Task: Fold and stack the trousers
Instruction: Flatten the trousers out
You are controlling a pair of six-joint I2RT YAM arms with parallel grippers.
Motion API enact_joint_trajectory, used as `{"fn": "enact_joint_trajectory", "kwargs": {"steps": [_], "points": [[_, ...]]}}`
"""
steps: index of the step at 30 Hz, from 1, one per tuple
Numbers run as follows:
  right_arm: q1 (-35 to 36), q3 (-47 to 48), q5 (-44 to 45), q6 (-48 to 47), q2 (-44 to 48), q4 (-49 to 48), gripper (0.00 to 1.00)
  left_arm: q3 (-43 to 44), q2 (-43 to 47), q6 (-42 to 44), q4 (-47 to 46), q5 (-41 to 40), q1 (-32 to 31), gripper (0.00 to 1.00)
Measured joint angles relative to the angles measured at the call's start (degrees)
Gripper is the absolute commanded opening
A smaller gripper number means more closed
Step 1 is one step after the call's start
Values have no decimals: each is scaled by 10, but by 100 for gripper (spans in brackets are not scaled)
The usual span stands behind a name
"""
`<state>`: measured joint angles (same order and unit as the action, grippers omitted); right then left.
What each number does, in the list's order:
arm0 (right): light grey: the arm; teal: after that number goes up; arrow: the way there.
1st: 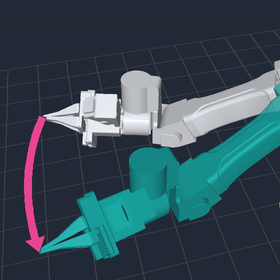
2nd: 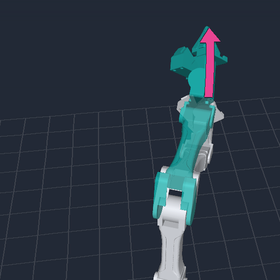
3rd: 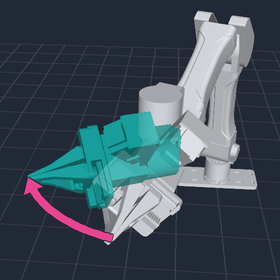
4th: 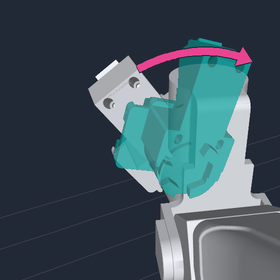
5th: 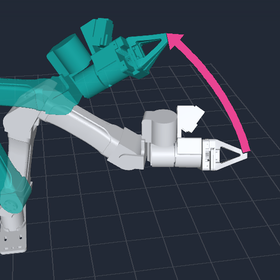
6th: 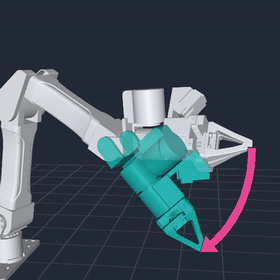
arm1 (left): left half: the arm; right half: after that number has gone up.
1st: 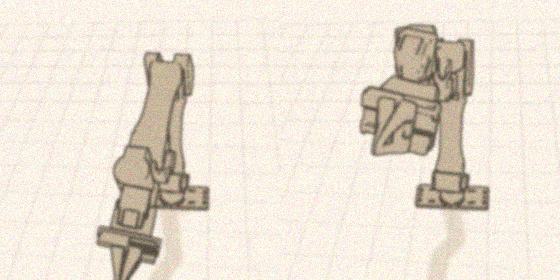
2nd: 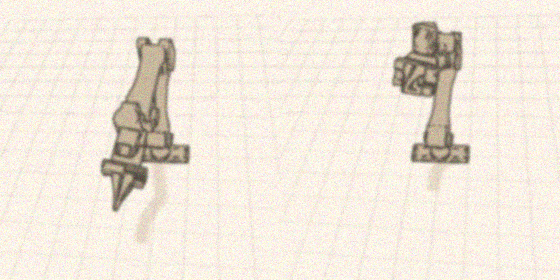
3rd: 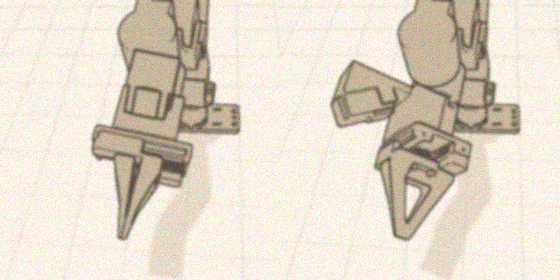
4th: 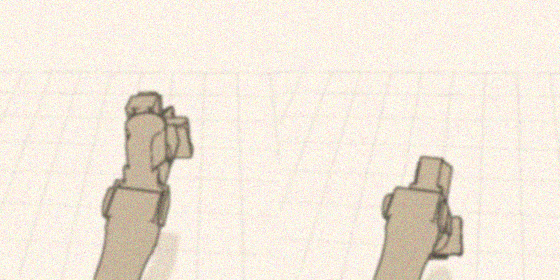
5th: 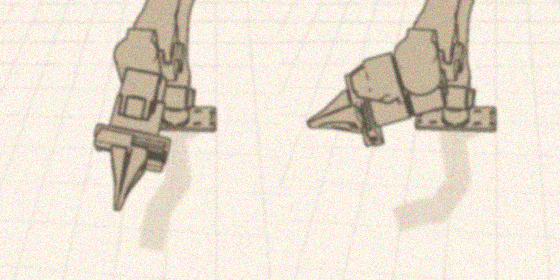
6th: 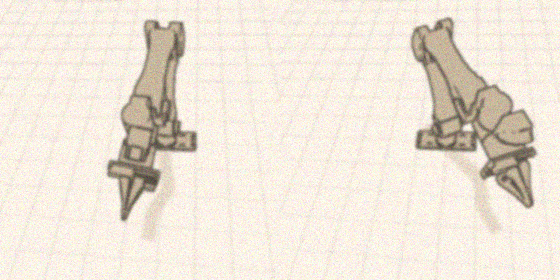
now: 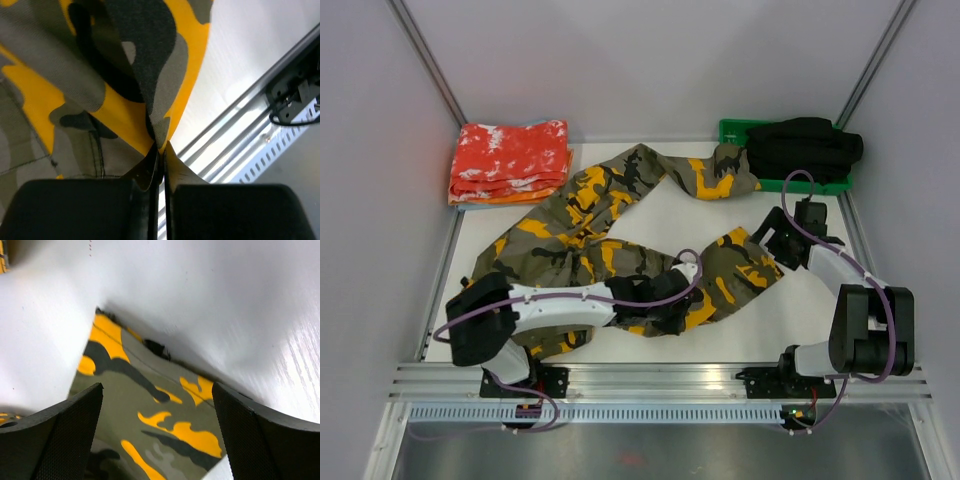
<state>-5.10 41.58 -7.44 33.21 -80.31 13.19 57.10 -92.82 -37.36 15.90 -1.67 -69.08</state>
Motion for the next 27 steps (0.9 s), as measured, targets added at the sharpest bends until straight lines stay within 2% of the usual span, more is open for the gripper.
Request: {"fn": "enact_joint_trajectory", "kwargs": {"steps": [5,14,17,19,20,24,26,27], "points": [[3,-2,-7,-1,1,-19,92,-59,71,-28,2,0,0,2],[14,-40,0,-21,5,-12,91,-31,53,-72,38,-38,0,2],[18,-47,0,-31,5,-14,88,-29,52,-82,43,-43,0,2],[24,-49,4,-37,4,-19,80,-29,52,-84,49,-45,0,2],[27,-50,5,-40,2,-23,73,-29,52,-85,51,-47,0,2],[39,-45,18,-46,-24,-53,60,-30,55,-88,54,-54,0,2],[42,-34,26,-47,-42,-63,49,-30,60,-89,57,-59,0,2],[43,-26,29,-48,-54,-67,38,-30,64,-89,59,-61,0,2]]}}
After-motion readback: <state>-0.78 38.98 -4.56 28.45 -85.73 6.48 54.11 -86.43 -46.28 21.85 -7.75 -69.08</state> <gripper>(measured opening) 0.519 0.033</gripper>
